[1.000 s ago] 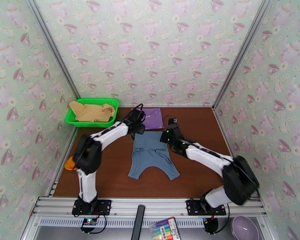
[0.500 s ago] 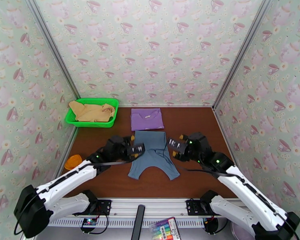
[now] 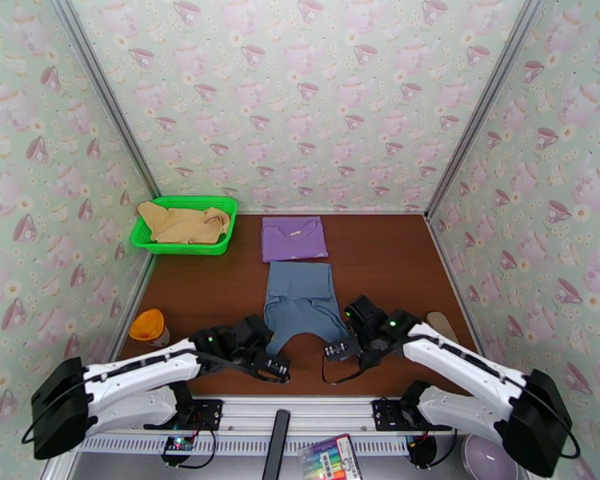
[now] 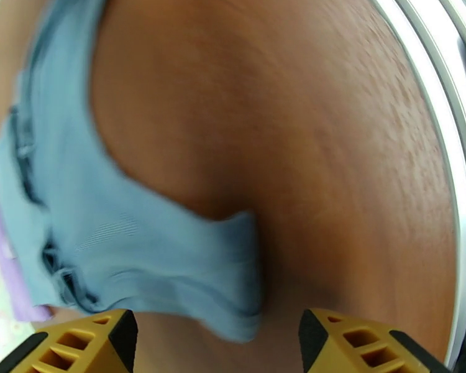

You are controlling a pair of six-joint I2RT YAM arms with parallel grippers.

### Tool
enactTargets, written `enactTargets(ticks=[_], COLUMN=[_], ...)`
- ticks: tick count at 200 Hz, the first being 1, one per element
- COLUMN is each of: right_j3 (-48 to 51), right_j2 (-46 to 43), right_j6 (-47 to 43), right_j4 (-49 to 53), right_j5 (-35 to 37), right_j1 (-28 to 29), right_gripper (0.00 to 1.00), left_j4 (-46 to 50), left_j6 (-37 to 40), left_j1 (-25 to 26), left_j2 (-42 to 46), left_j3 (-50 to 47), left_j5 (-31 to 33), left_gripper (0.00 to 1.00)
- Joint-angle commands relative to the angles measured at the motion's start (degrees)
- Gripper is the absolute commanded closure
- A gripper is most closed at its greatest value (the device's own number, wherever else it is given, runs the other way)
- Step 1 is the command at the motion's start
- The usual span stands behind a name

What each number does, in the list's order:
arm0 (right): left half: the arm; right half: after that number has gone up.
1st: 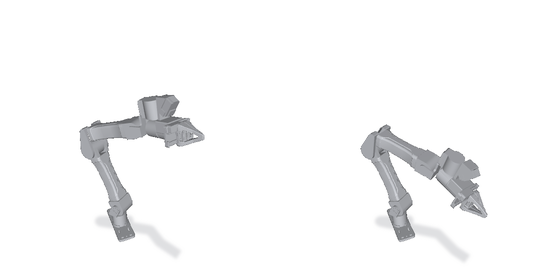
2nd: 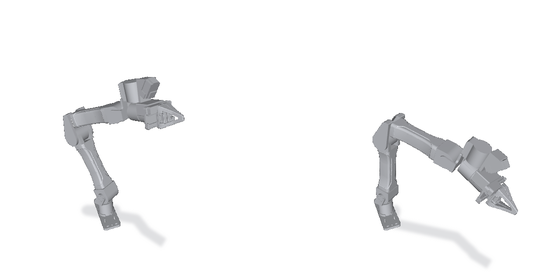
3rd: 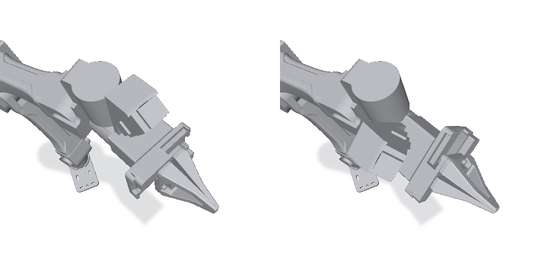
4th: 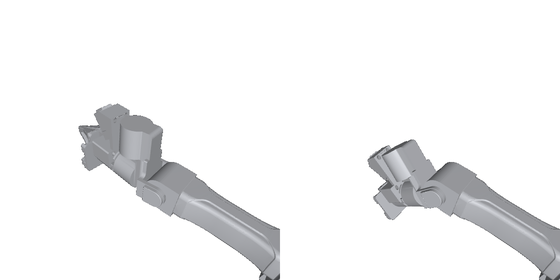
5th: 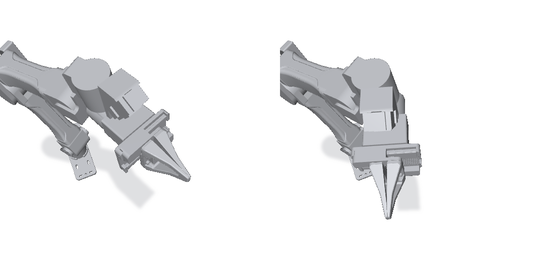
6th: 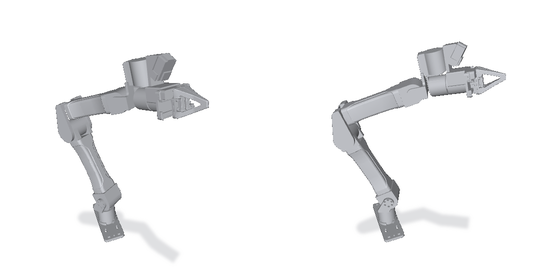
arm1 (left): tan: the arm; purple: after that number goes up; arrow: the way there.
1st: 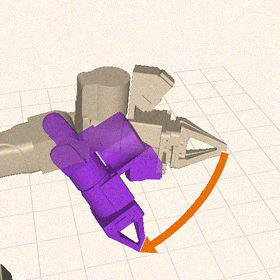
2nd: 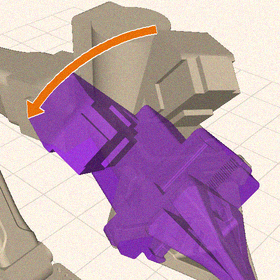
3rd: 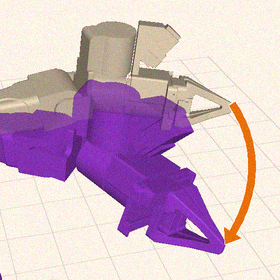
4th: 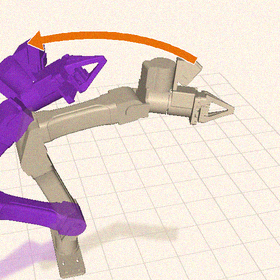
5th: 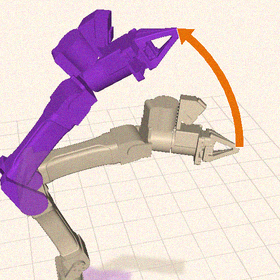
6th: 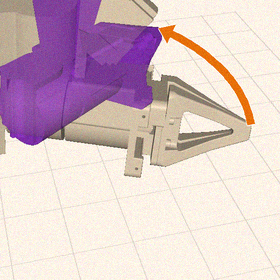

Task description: Fold and stack the mixed laundry pile

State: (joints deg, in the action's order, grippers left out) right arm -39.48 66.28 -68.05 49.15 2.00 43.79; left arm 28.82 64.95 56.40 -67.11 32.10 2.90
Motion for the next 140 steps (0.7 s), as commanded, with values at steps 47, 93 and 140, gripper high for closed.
enactTargets(ticks=[47, 93, 140], right_j3=[-0.42, 0.12, -2.13], right_j2=[7.36, 12.98, 18.88], right_j6=[-0.6, 0.0, 2.66], right_j4=[-4.99, -7.59, -10.52], right_j5=[-2.27, -3.34, -1.08], right_j1=[1.42, 1.51, 2.0], right_gripper=[0.27, 0.34, 0.57], left_j4=[-4.86, -4.81, -0.56], left_j6=[-0.68, -1.1, -3.05], left_j1=[-0.05, -0.61, -0.78], left_j2=[-10.29, -13.55, -16.74], left_j3=[1.7, 2.62, 6.41], left_j5=[-0.96, -1.4, -1.08], left_gripper=[0.43, 0.6, 1.0])
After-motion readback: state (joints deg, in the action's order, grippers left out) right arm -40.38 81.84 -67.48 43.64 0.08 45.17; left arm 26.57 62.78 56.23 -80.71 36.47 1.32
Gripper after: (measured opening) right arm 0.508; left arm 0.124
